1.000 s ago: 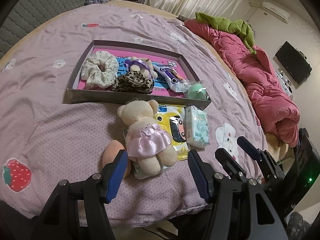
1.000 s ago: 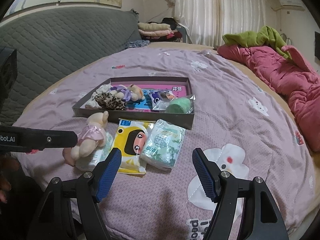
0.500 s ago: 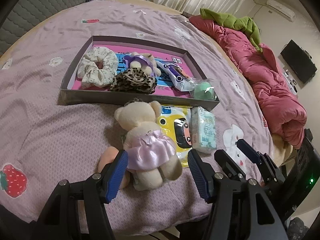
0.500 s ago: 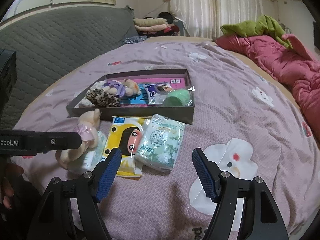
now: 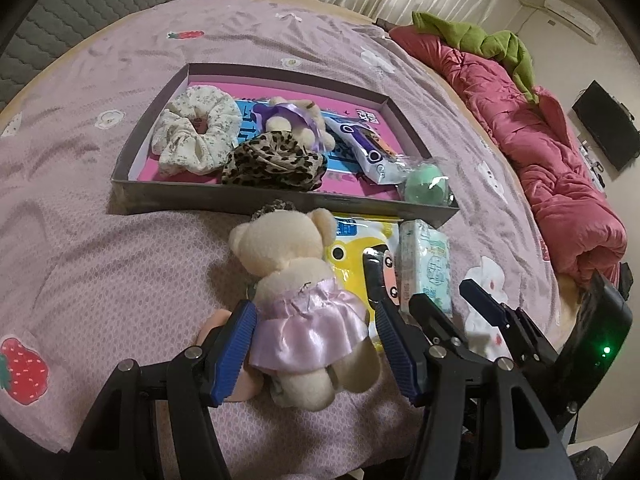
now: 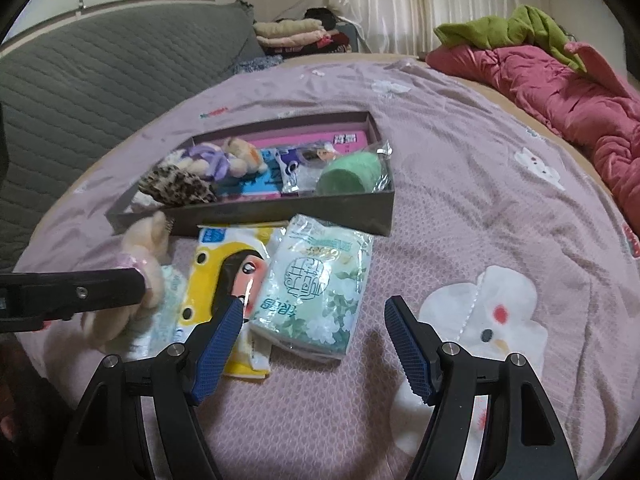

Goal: Organize soft objects
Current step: 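Grasp the pink-dressed teddy bear with left tool while right tool grasps the floral tissue pack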

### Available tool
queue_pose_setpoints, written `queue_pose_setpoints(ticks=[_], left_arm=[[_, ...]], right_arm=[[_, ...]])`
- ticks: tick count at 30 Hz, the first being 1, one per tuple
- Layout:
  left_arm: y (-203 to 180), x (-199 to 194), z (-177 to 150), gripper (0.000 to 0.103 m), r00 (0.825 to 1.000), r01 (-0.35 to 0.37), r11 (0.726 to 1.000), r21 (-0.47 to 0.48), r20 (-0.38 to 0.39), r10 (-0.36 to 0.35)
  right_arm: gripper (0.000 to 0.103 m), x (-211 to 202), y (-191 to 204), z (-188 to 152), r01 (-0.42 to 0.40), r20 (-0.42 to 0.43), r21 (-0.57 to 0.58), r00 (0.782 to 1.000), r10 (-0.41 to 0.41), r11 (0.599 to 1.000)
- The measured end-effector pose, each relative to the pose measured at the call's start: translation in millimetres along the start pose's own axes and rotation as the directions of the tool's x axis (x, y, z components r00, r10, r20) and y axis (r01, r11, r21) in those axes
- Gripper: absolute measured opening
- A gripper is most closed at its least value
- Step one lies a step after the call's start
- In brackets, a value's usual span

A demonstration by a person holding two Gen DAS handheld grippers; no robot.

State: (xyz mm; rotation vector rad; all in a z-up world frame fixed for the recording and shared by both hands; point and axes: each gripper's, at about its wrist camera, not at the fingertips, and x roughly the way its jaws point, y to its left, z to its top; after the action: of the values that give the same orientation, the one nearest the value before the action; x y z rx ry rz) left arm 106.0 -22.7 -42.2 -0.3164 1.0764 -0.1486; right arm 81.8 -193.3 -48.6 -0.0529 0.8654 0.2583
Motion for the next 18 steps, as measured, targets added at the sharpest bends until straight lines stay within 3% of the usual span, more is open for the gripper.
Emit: queue_pose_setpoints(ticks=[12, 16, 18], left_arm=[[0.3, 10.9, 3.7, 0.062, 1.000, -0.030, 0.999, 0.018, -0.003, 0.030], [1.6, 13.9, 3.6, 0.062, 1.000, -0.022, 1.000, 0.007, -0.007, 0.022], [2.4, 14.7, 3.7, 0.062, 1.000, -0.018, 1.000, 0.005, -0.003, 0.018]], right_arm=[[0.074, 24.5, -11.7, 5.4, 0.008, -0.024, 0.040, 1.000, -0.007, 0.999], [0.075, 26.4, -7.7, 7.5, 0.038, -0.009, 0.001, 0.999, -0.038, 0.999], [0.070, 27.5, -5.4, 8.4, 0.050, -0.001, -0.027, 0.999, -0.050, 0.998]])
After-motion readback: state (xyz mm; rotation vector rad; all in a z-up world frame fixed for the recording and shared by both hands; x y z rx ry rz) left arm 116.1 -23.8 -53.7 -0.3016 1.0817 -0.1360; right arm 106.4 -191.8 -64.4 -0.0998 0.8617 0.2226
